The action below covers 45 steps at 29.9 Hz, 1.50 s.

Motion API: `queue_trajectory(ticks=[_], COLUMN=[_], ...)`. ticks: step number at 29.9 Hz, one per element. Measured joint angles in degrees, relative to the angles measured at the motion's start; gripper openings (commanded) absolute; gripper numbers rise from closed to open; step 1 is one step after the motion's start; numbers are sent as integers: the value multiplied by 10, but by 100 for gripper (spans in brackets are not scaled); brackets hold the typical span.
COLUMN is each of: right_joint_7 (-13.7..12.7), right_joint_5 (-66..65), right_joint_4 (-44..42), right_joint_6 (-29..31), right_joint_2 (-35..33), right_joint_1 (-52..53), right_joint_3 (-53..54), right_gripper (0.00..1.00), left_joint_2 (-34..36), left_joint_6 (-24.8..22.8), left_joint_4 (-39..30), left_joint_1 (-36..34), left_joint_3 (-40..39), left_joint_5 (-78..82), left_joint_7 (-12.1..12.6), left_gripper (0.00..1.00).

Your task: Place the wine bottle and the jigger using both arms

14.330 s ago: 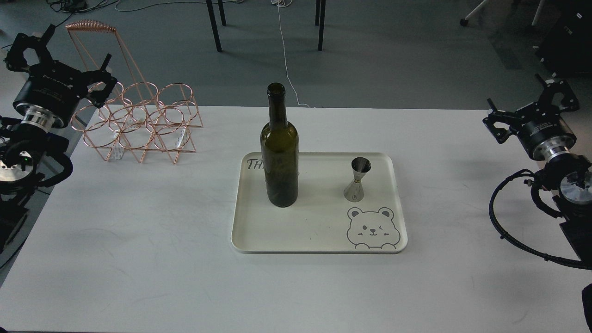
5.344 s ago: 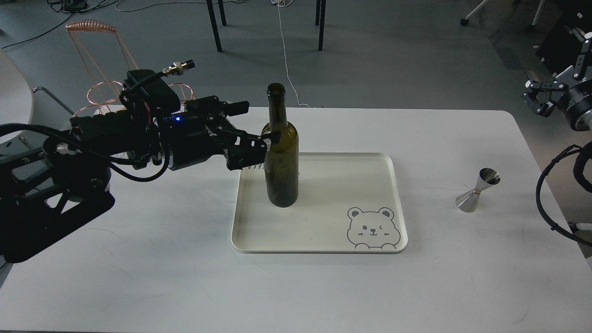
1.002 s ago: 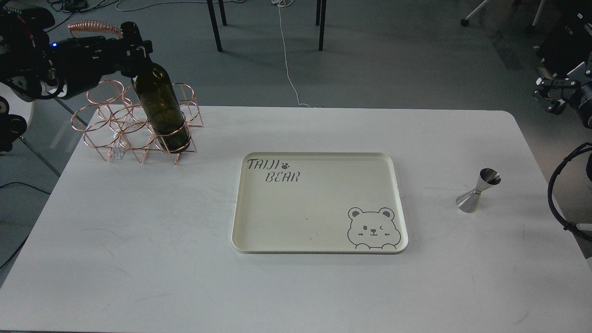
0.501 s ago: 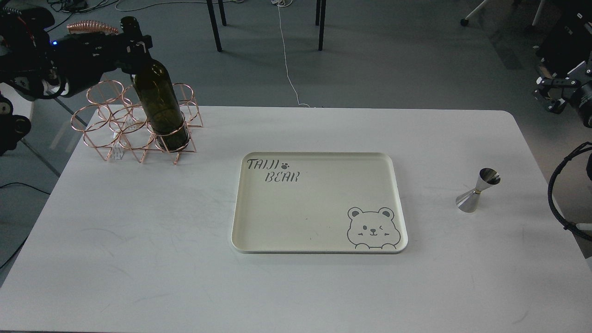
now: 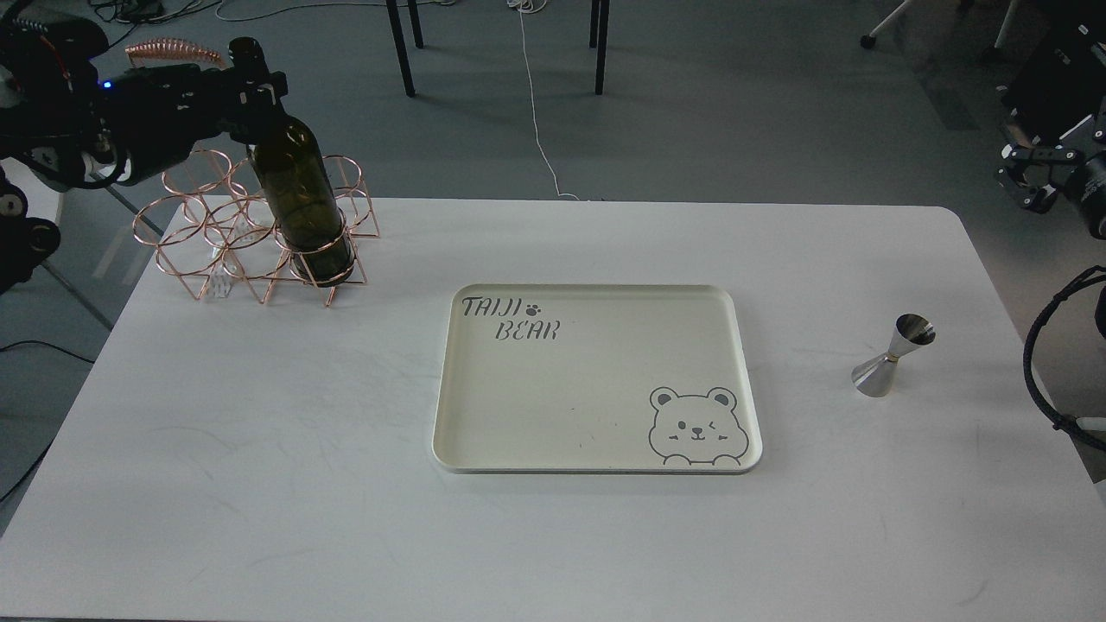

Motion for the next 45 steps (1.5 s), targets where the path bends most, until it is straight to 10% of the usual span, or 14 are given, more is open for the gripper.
queue_trajectory(ticks=[7,21,45], right_joint_7=[0,0,13], right_joint_5=[0,0,1], right_joint_4=[0,0,-16], right_joint_6=[0,0,-25], right_joint_2=[0,0,-11], right_joint_1=[0,0,2], right_joint_3=[0,0,13], right_gripper=[100,100,100], left_joint_2=[-6,-10,18], left_joint_6=[4,36,26], left_joint_4=[-1,0,127], left_joint_1=[0,0,26], left_joint_3=[0,-8,-12], left_joint_5=[-4,-35,-888], left_joint_7=[2,1,-7], left_gripper=[64,95,98])
